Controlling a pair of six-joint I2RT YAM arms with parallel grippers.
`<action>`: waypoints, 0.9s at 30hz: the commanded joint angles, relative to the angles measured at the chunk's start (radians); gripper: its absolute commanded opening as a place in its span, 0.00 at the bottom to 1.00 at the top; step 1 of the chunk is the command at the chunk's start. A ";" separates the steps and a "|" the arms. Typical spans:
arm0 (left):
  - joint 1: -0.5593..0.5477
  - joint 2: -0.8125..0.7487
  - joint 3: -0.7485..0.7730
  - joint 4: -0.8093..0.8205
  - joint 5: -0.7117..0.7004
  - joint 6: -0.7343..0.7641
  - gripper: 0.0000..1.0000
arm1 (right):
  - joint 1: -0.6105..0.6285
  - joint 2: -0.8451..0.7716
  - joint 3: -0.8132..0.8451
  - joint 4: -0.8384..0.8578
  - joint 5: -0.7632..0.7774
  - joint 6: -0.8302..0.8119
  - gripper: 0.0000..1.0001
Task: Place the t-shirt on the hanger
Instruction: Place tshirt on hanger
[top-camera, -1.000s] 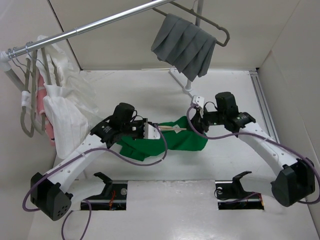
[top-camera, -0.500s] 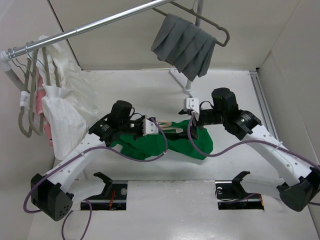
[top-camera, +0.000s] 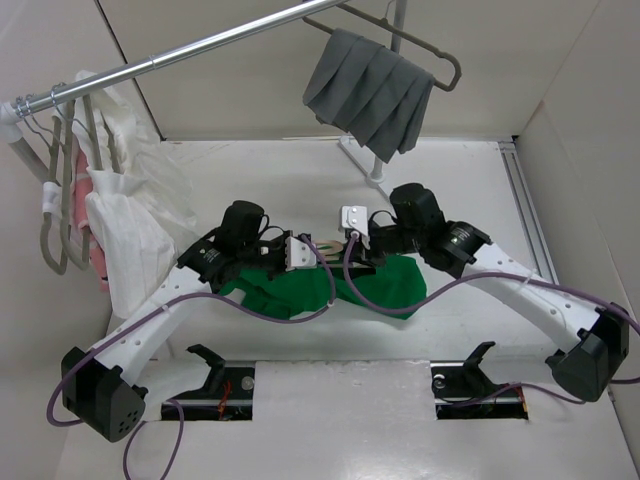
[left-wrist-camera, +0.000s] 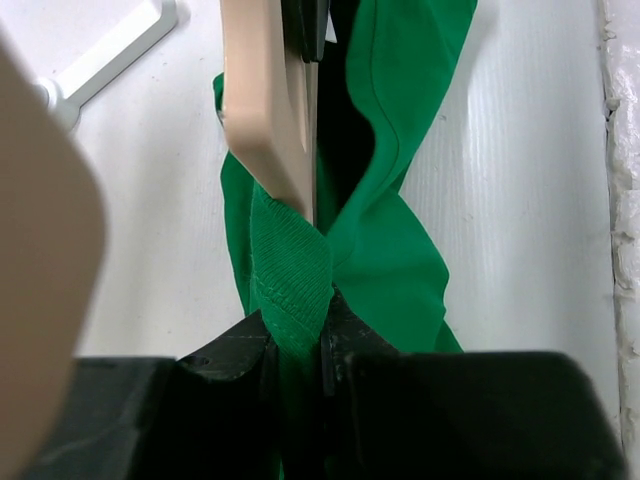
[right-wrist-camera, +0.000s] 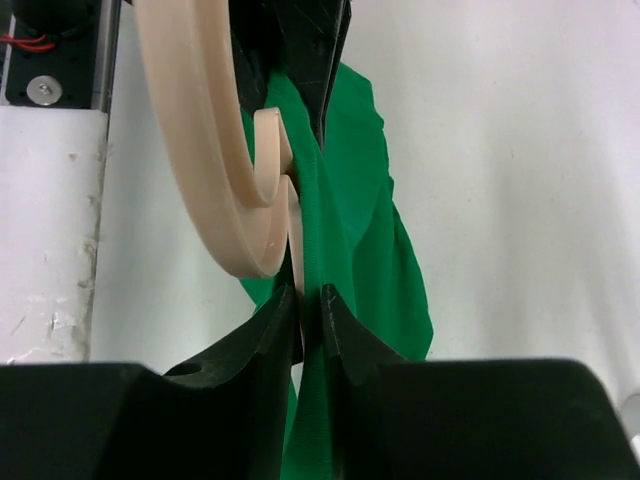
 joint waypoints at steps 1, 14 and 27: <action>0.000 -0.018 0.016 0.060 0.029 -0.013 0.00 | 0.014 -0.017 0.043 0.061 0.028 0.004 0.23; 0.000 -0.036 0.016 0.060 0.042 -0.013 0.00 | 0.032 0.113 0.098 0.043 0.086 -0.006 0.39; 0.000 -0.036 -0.007 0.069 0.002 -0.013 0.00 | 0.063 -0.120 -0.070 0.115 0.088 0.045 0.35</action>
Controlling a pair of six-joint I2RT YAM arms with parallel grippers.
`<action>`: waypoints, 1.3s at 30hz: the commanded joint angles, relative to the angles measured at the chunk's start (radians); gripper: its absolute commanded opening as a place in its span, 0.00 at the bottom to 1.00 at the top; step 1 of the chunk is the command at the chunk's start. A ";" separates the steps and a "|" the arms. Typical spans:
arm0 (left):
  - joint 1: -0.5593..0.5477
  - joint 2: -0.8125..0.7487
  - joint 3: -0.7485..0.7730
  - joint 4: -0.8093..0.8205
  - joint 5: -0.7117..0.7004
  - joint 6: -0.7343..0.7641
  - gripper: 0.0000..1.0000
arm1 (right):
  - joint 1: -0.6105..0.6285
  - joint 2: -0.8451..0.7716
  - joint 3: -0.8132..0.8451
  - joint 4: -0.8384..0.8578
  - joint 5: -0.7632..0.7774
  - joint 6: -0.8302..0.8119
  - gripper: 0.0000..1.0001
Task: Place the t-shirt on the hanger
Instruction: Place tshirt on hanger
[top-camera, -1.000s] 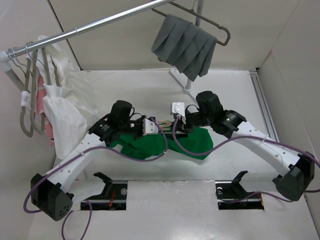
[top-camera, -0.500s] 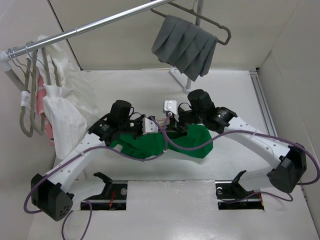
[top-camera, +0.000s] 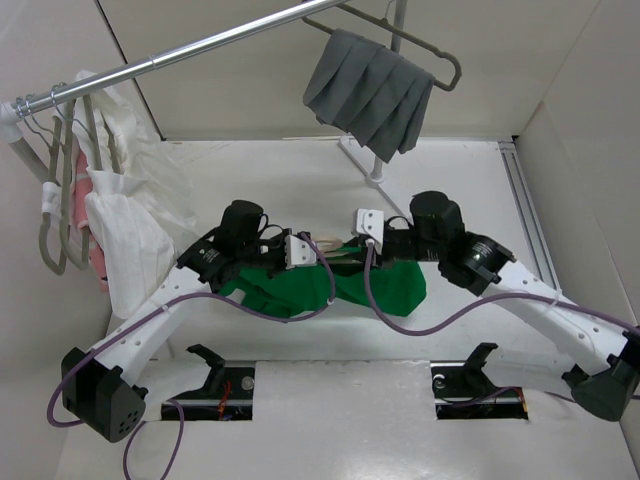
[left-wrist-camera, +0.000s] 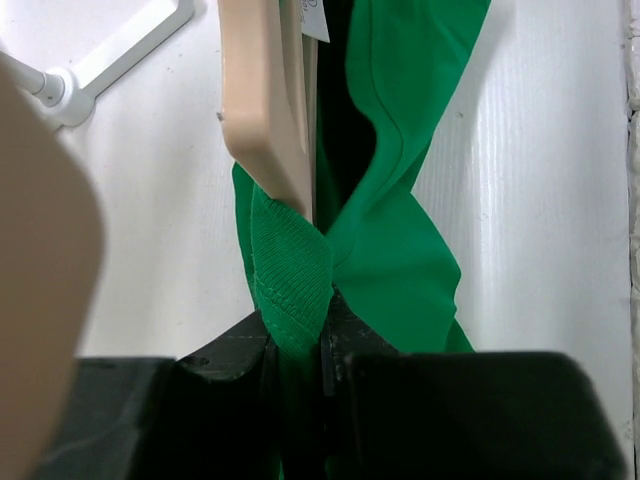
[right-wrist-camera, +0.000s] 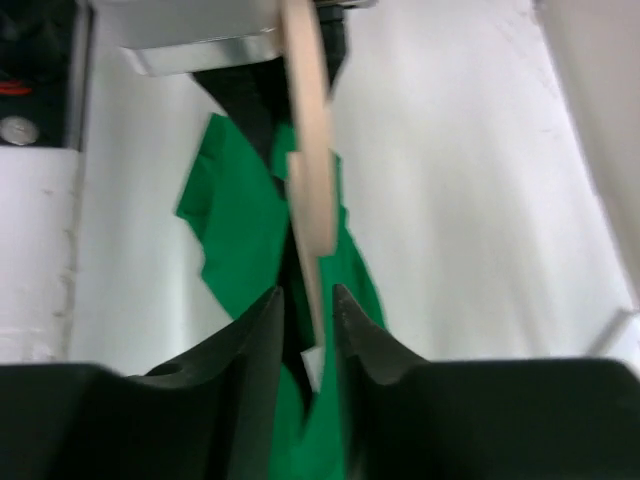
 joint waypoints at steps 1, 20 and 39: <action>0.005 -0.034 -0.003 0.048 0.027 -0.002 0.00 | 0.023 0.015 -0.060 0.070 -0.057 0.031 0.29; 0.005 -0.034 0.015 0.028 0.037 0.019 0.00 | 0.032 0.138 0.034 0.105 0.016 0.031 0.45; 0.005 -0.034 0.006 -0.004 0.037 0.056 0.00 | 0.032 0.118 0.064 0.059 0.073 0.000 0.45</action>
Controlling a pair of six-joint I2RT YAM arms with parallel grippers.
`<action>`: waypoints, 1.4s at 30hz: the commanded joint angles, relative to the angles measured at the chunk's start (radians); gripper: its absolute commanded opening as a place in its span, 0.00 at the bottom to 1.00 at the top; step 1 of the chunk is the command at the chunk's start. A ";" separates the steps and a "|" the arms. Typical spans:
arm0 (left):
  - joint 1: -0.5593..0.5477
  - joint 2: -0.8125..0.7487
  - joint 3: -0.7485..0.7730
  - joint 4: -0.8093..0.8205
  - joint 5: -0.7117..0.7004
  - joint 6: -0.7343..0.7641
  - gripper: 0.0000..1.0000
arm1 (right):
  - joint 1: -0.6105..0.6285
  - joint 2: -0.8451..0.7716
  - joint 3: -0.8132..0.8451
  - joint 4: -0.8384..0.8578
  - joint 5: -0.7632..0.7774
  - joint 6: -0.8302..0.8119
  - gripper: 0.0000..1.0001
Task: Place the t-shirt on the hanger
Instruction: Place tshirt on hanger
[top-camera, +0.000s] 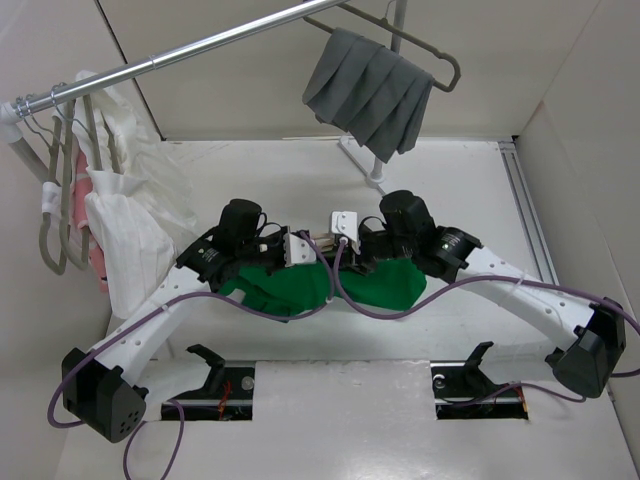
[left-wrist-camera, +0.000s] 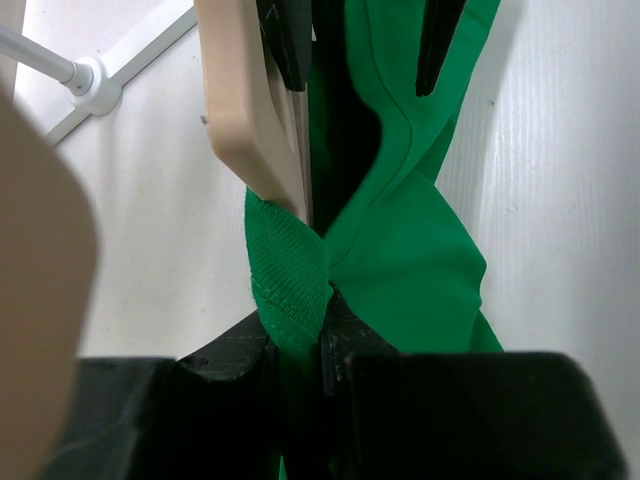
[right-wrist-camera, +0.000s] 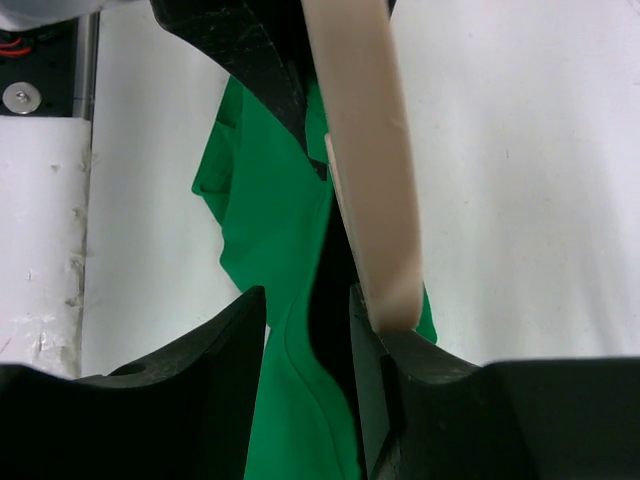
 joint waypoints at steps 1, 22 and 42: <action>-0.005 -0.034 0.006 -0.018 0.069 0.040 0.00 | 0.000 -0.024 0.063 0.047 0.065 -0.020 0.45; -0.005 -0.034 0.017 -0.027 0.080 0.037 0.00 | -0.028 0.013 0.072 0.036 0.030 -0.039 0.47; -0.005 -0.025 -0.002 -0.018 0.057 0.042 0.00 | -0.028 -0.093 0.075 0.050 -0.056 -0.017 0.54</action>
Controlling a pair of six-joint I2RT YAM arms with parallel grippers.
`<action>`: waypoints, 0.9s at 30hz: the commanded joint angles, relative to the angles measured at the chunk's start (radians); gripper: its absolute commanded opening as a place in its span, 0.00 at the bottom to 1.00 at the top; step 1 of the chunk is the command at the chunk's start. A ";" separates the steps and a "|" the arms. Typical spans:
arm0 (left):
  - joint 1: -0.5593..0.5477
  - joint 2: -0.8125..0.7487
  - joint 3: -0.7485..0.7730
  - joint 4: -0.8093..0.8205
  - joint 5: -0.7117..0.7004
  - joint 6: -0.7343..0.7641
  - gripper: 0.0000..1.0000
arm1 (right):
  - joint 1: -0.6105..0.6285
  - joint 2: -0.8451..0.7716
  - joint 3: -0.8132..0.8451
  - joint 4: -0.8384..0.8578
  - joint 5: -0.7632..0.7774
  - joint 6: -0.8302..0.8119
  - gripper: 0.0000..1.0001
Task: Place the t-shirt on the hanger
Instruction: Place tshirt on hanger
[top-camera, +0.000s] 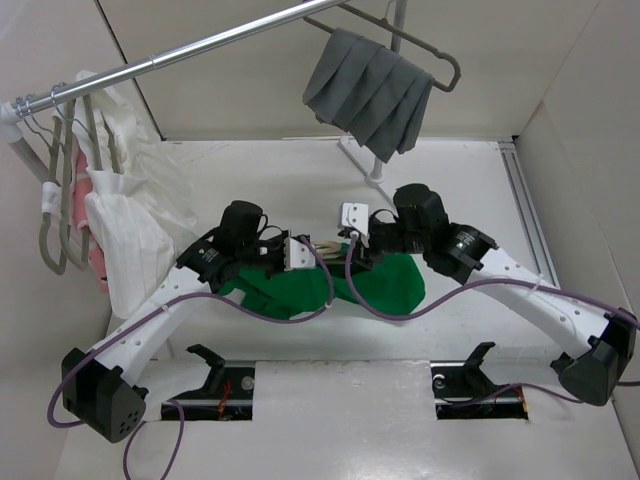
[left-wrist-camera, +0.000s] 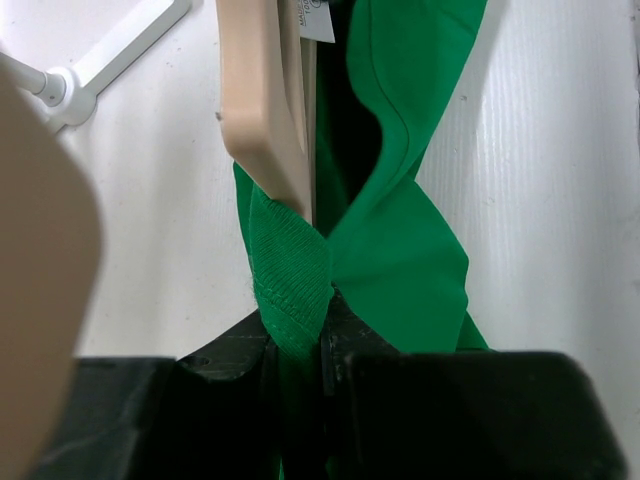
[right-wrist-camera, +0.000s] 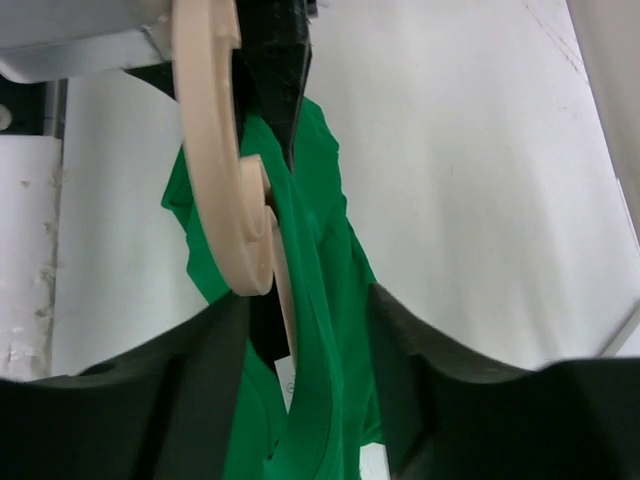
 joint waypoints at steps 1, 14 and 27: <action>-0.002 -0.025 -0.002 0.022 0.028 0.009 0.00 | -0.006 -0.053 0.051 0.075 -0.076 0.010 0.57; -0.002 -0.025 -0.002 0.031 0.028 -0.021 0.00 | 0.003 0.019 0.114 0.196 -0.210 0.141 0.19; -0.002 -0.034 0.017 0.051 0.057 -0.051 0.00 | -0.057 0.014 0.085 0.148 -0.245 0.159 0.52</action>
